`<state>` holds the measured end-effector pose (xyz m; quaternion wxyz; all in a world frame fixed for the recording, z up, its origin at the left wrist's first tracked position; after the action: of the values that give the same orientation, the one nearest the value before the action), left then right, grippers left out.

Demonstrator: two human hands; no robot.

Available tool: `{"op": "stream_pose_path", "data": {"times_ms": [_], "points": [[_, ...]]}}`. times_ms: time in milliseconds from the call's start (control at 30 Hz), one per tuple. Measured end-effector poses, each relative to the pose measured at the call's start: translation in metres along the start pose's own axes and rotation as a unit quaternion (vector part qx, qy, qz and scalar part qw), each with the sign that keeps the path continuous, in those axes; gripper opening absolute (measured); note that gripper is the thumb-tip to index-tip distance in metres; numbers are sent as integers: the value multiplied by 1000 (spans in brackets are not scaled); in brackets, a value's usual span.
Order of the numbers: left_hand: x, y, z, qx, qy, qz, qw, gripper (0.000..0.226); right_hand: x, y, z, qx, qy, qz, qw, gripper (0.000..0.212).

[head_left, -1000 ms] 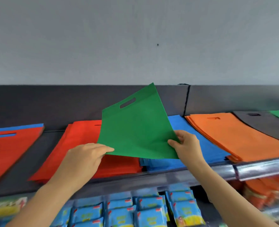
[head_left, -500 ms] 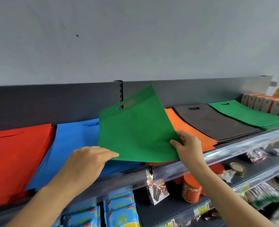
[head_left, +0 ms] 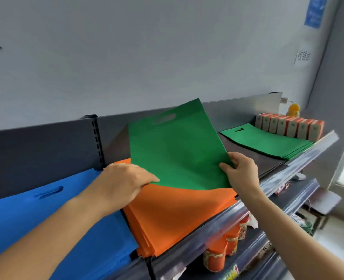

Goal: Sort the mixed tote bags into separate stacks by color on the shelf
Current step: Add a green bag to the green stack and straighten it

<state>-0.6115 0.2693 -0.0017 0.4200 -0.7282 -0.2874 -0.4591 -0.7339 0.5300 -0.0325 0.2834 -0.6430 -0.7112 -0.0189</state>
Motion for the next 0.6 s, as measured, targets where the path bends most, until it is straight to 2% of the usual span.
{"op": "stream_pose_path", "data": {"times_ms": [100, 233, 367, 500, 600], "points": [[-10, -24, -4, -20, 28, -7, 999, 28, 13, -14, 13, -11, -8, 19, 1000, 26], [-28, -59, -5, -7, 101, 3, 995, 34, 35, -33, 38, -20, -18, 39, 999, 28], [-48, -104, 1, 13, 198, 4, 980, 53, 65, -61, 72, -39, -36, 45, 998, 28], [-63, -157, 22, 8, 174, 4, 985, 49, 100, -96, 108, -43, -42, 46, 997, 29], [-74, -202, 43, 18, 164, -8, 986, 59, 134, -125, 135, -49, -40, 39, 997, 27]]}}
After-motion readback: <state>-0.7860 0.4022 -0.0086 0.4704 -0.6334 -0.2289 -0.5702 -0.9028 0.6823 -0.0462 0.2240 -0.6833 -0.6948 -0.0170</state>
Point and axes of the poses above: each hand's wrist, its own y-axis away from the middle knuckle, its own x-axis out of the back of the hand, z = x × y, the point moved 1 cm from there along -y, towards the middle knuckle, and after that the axes turned 13 degrees about -z, right-handed, at the moved point
